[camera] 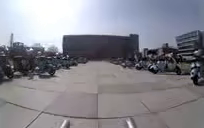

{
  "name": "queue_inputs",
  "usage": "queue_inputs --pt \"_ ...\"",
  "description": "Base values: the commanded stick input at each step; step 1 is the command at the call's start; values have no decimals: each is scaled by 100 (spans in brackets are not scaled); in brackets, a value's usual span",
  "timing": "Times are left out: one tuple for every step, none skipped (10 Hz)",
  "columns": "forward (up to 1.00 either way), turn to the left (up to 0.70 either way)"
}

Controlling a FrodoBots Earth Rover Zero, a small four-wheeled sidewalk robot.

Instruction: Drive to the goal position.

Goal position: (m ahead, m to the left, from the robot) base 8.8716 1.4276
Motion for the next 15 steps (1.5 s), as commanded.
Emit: queue_inputs --pt "100 0" --pt "100 0" --pt "100 0" --pt "100 0" --pt "100 0" --pt "100 0" --pt "100 0" --pt "100 0" --pt "100 0" --pt "100 0" --pt "100 0" --pt "100 0" --pt "100 -13" --pt "100 -35" --pt "100 -14"
